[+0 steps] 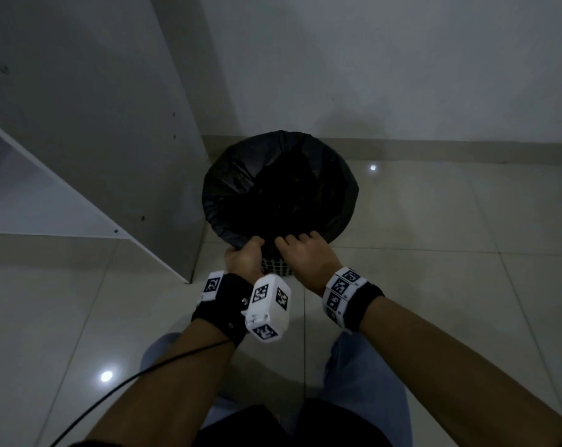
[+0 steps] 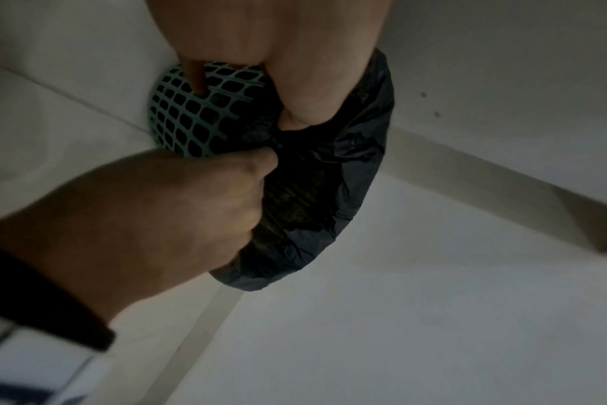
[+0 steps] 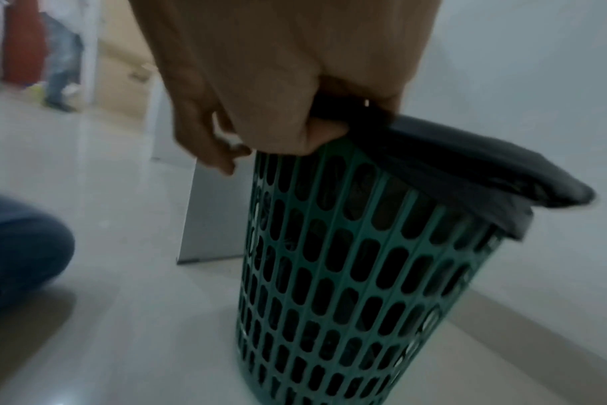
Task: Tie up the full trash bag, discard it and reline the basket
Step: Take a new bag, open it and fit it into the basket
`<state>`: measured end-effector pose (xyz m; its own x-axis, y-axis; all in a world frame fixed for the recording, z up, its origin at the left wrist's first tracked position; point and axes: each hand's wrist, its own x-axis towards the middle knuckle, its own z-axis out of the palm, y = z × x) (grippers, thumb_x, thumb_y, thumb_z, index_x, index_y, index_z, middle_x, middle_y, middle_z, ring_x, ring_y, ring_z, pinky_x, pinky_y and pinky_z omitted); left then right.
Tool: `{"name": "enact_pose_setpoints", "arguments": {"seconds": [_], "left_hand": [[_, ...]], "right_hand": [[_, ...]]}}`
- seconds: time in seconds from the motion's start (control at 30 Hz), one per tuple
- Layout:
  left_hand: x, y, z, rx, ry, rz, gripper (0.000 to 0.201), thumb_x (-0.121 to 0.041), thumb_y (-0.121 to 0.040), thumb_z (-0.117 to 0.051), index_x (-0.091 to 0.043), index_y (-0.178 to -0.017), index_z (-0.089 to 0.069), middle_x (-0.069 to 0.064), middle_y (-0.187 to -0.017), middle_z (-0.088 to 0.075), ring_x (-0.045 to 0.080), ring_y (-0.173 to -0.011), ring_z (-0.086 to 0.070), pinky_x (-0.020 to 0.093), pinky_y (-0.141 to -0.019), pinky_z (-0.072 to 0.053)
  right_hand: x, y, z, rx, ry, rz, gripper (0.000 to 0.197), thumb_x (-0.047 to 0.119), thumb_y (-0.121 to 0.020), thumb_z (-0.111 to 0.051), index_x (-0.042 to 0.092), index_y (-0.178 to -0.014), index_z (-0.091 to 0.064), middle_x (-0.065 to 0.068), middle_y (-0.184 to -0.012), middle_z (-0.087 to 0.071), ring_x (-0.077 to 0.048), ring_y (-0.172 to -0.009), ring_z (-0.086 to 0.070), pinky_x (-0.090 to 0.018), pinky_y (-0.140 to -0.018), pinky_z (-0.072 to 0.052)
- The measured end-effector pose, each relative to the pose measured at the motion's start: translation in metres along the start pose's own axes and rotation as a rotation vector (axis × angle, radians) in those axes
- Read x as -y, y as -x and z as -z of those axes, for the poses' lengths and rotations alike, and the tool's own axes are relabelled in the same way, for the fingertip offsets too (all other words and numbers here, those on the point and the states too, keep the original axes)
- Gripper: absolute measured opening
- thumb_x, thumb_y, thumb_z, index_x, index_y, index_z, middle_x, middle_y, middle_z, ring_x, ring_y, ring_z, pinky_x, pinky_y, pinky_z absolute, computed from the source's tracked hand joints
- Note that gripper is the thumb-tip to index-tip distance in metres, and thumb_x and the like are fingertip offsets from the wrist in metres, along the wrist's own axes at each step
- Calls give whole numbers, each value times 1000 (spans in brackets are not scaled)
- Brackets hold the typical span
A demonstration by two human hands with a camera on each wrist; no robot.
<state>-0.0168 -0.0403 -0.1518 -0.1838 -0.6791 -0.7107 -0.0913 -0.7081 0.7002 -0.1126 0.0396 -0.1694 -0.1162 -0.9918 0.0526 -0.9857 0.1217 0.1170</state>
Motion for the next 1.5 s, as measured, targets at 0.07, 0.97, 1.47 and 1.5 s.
{"name": "enact_pose_setpoints", "arguments": {"seconds": [0.07, 0.97, 1.47, 1.5], "left_hand": [[-7, -2, 2, 11, -9, 3, 24, -2, -87, -59, 3, -110, -62, 18, -97, -65, 28, -76, -61, 36, -70, -53], [12, 9, 7, 200, 81, 150, 23, -6, -93, -58, -4, -116, -59, 13, -102, -61, 30, -96, -60, 47, -93, -52], [16, 3, -4, 150, 84, 50, 35, -14, -91, -66, -1, -122, -58, 15, -114, -65, 29, -99, -65, 41, -83, -56], [15, 1, -2, 140, 82, 49, 37, -13, -90, -66, -2, -124, -58, 17, -117, -65, 30, -99, -66, 41, -81, -57]], "right_hand": [[-4, 5, -1, -51, -21, -16, 40, 10, -62, -72, 9, -102, -64, -11, -77, -64, -31, -63, -61, -37, -63, -46], [-63, -2, 30, 438, -427, -469, 43, 43, -99, -32, 23, -120, -63, -1, -129, -59, -26, -130, -42, -60, -116, -6], [-1, 44, 12, -692, -920, -862, 37, 5, -84, -56, 6, -121, -54, -10, -129, -47, -20, -117, -49, -24, -98, -41], [-8, 44, 10, -719, -978, -1050, 44, 9, -86, -58, 5, -129, -48, -12, -134, -45, -22, -123, -45, -25, -102, -38]]}}
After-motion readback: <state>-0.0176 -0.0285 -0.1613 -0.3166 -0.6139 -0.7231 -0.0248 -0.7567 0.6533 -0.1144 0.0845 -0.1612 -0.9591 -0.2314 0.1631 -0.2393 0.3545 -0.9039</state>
